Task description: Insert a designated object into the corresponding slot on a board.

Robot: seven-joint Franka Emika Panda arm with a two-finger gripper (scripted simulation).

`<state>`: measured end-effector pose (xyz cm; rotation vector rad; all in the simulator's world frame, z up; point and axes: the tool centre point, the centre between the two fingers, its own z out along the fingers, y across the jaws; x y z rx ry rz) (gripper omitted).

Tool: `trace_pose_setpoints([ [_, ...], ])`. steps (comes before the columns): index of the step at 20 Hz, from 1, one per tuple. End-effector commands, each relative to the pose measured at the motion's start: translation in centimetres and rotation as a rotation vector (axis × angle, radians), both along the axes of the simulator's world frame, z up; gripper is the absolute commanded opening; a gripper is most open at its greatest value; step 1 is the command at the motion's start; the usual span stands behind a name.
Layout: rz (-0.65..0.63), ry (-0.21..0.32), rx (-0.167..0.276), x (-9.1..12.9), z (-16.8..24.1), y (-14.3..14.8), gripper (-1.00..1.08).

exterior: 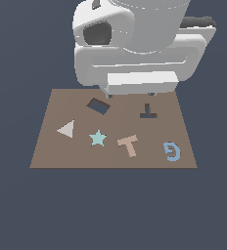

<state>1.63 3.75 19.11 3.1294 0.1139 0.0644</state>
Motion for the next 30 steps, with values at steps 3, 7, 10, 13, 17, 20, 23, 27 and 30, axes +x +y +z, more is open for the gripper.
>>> trace_pose_setpoints([
  [3,0.001,0.0,0.0,0.0,-0.1,0.0,1.0],
  [7,0.012,0.002,0.0,0.4,-0.8,0.0,1.0],
  [10,0.028,0.005,0.001,0.9,-1.8,0.0,1.0],
  [13,0.049,0.009,0.001,1.7,-3.2,0.0,1.0],
  [17,0.087,0.016,0.002,2.9,-5.6,0.1,1.0],
  [20,0.12,0.023,0.003,4.0,-7.7,0.3,1.0],
  [23,0.152,0.029,0.003,5.1,-9.7,0.5,1.0],
  [27,0.185,0.035,0.004,6.2,-11.8,0.7,1.0],
  [30,0.203,0.038,0.004,6.8,-12.9,0.9,1.0],
])
